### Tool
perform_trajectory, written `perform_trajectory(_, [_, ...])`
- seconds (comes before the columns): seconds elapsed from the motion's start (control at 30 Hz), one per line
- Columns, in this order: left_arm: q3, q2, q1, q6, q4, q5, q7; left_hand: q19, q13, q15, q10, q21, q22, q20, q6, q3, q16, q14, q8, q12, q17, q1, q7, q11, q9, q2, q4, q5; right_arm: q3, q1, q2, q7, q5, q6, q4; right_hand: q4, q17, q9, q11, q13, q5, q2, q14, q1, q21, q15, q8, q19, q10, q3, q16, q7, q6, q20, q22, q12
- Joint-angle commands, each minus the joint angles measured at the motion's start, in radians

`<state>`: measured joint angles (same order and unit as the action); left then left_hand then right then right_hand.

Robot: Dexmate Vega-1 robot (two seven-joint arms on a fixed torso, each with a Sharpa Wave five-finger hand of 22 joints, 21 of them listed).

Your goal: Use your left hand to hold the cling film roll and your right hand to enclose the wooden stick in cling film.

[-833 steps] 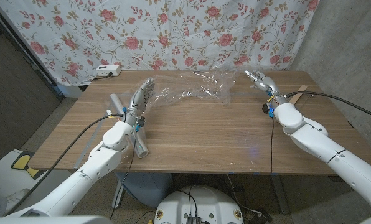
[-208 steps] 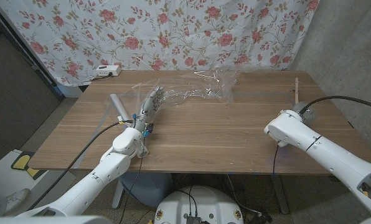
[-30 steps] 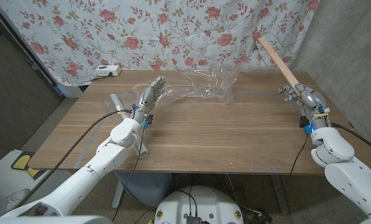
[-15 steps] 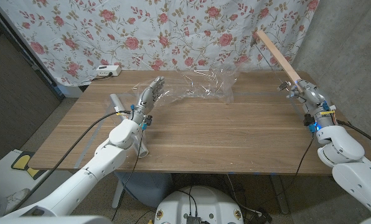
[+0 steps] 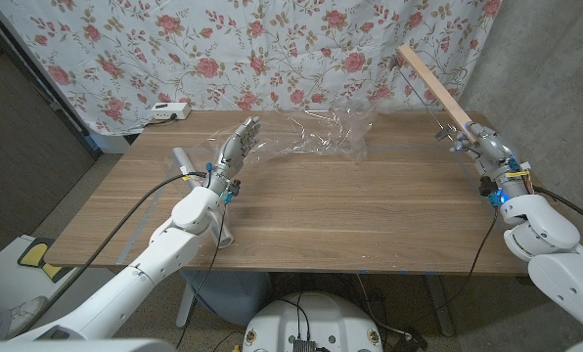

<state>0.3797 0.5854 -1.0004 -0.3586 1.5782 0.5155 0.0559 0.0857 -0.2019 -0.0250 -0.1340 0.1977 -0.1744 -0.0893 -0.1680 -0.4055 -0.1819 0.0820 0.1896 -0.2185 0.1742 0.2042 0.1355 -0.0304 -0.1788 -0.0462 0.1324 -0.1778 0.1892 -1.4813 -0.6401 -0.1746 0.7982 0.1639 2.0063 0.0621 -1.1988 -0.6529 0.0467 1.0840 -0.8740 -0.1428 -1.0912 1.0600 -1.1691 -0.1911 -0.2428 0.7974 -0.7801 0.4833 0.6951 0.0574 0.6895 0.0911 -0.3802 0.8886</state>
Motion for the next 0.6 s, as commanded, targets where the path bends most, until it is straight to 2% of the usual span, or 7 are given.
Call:
perform_trajectory(0.03, [-0.010,0.024,-0.015,0.001,0.039,0.003,-0.015,0.003,-0.003,0.002,-0.005,-0.001,-0.004,0.000,-0.006,-0.005,-0.003,-0.003,0.000,-0.002,0.004,-0.004,-0.004,0.000,-0.005,-0.001,0.000,-0.001,-0.003,0.010,-0.020,0.033,0.010,-0.025,-0.002,-0.132,-0.003,-0.005,0.087,0.103,-0.007,-0.030,-0.010,-0.025,-0.017,-0.030,0.002,-0.005,-0.093,0.187,0.001,-0.125,0.136,0.028,0.009,-0.002])
perform_trajectory(0.37, [-0.008,0.030,-0.012,-0.003,0.058,0.012,-0.042,0.004,-0.003,0.003,-0.005,-0.001,-0.004,0.000,-0.006,-0.005,-0.004,-0.001,0.000,-0.002,0.004,-0.004,-0.004,0.000,-0.005,0.000,0.000,-0.001,-0.011,0.023,-0.040,0.064,0.028,-0.051,-0.008,-0.139,0.005,-0.001,0.089,0.100,-0.008,-0.030,-0.010,-0.036,-0.054,-0.032,0.005,-0.019,-0.098,0.192,-0.009,-0.124,0.139,0.029,0.043,-0.012])
perform_trajectory(0.5, [-0.009,0.042,-0.014,0.006,0.076,-0.013,-0.026,0.004,-0.002,0.004,-0.007,-0.001,-0.004,0.000,-0.006,-0.005,-0.004,0.000,0.000,-0.003,0.004,-0.004,-0.004,0.000,-0.005,0.000,0.000,-0.001,-0.018,0.030,-0.047,0.078,0.033,-0.055,-0.014,-0.142,0.006,0.000,0.086,0.110,-0.008,-0.030,-0.012,-0.040,-0.070,-0.032,0.007,-0.024,-0.097,0.194,-0.011,-0.121,0.137,0.030,0.057,-0.009])
perform_trajectory(0.6, [-0.012,0.051,-0.015,0.014,0.090,0.010,-0.048,0.005,-0.002,0.005,-0.007,-0.001,-0.004,0.000,-0.006,-0.005,-0.004,0.000,0.000,-0.003,0.004,-0.005,-0.005,0.000,-0.005,0.000,0.001,-0.001,-0.023,0.035,-0.059,0.089,0.038,-0.068,-0.021,-0.144,0.002,0.001,0.087,0.111,-0.009,-0.031,-0.015,-0.042,-0.082,-0.031,0.008,-0.027,-0.097,0.197,-0.009,-0.122,0.137,0.029,0.068,-0.011])
